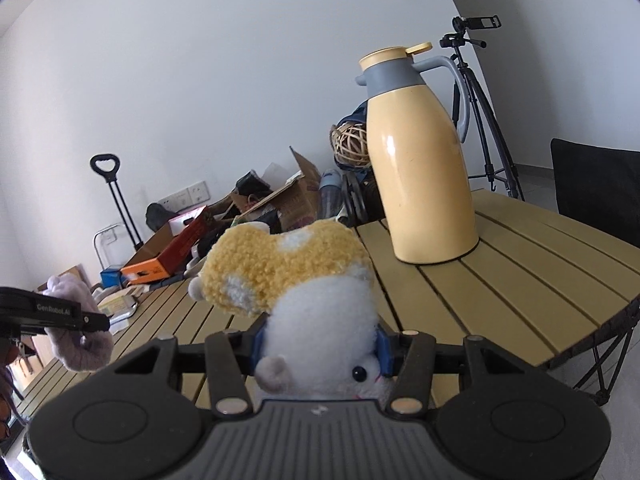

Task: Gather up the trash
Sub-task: 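Carry the sheep plush and lavender scrunchie down toward the black bin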

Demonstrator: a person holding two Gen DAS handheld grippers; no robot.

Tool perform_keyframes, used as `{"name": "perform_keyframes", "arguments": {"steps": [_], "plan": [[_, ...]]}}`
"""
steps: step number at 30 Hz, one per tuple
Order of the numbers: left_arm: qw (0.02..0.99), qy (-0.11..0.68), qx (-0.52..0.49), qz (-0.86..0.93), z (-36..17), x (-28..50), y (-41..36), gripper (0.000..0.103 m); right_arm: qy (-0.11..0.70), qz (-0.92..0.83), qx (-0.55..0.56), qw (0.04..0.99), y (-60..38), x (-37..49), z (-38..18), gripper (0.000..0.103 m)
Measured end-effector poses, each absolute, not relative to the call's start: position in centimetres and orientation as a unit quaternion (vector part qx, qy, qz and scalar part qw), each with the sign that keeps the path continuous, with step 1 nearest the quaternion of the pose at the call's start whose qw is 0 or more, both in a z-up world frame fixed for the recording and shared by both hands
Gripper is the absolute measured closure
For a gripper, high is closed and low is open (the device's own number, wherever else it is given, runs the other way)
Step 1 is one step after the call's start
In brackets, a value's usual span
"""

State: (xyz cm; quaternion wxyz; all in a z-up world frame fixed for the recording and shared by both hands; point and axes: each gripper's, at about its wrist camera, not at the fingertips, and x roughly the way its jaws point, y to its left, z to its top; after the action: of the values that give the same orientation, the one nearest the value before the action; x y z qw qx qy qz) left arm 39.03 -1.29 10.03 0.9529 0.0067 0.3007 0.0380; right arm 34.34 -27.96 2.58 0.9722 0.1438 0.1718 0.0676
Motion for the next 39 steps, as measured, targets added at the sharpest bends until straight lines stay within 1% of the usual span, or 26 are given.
{"name": "perform_keyframes", "arguments": {"steps": [16, 27, 39], "plan": [[0.953, 0.304, 0.003, 0.012, 7.4, 29.8, -0.7, 0.072, 0.214, 0.099, 0.096, 0.967, -24.1, 27.6, 1.1, 0.054], [0.946, 0.323, -0.006, 0.003, 4.3, 26.2, 0.2, 0.072, 0.244, 0.105, 0.069, 0.962, -22.5, 24.7, -0.5, 0.054], [0.938, 0.346, -0.013, 0.004, 0.5, 24.0, 1.8, 0.072, 0.297, 0.101, 0.042, 0.949, -20.9, 23.6, -3.6, 0.054]]}}
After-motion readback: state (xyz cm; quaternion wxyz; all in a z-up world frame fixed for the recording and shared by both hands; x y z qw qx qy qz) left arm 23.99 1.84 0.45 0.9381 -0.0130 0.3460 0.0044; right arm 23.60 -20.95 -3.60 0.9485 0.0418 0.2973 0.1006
